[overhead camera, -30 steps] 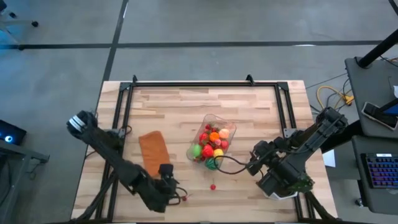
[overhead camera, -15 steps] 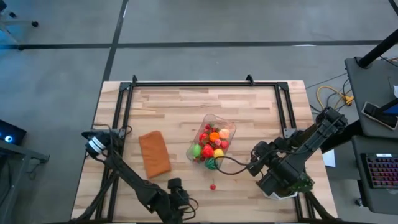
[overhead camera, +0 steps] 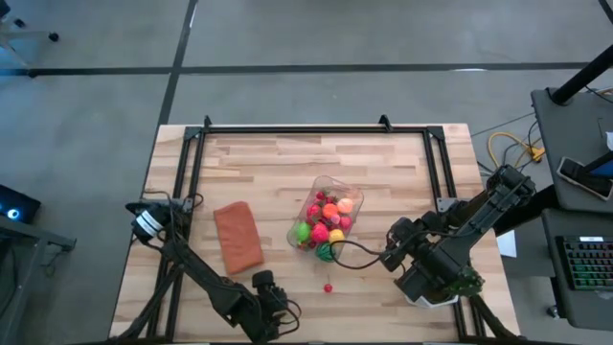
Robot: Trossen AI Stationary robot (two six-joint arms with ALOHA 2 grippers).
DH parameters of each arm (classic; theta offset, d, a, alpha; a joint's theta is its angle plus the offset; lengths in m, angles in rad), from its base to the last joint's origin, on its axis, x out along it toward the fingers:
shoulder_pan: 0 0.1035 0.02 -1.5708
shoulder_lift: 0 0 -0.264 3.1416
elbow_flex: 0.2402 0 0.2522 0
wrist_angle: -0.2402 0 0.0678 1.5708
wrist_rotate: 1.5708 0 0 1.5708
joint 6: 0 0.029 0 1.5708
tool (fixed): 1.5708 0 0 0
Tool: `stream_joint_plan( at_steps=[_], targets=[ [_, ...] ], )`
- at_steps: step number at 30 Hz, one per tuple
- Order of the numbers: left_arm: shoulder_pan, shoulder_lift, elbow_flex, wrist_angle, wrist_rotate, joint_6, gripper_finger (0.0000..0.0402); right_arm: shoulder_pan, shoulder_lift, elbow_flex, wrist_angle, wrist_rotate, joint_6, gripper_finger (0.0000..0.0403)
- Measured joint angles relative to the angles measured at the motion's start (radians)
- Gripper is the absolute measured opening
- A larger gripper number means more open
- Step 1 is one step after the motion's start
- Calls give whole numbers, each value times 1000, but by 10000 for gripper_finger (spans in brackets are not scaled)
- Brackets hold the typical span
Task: Pick and placing Produce into tupperware
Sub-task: Put the red cherry into the transparent bin
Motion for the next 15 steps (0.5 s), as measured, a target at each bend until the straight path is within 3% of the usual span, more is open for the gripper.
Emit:
stream_joint_plan(
  at_steps=[15],
  targets=[
    [7,1,-38,90,11,8,215,0,0,-1,0,0,0,240]
  ],
)
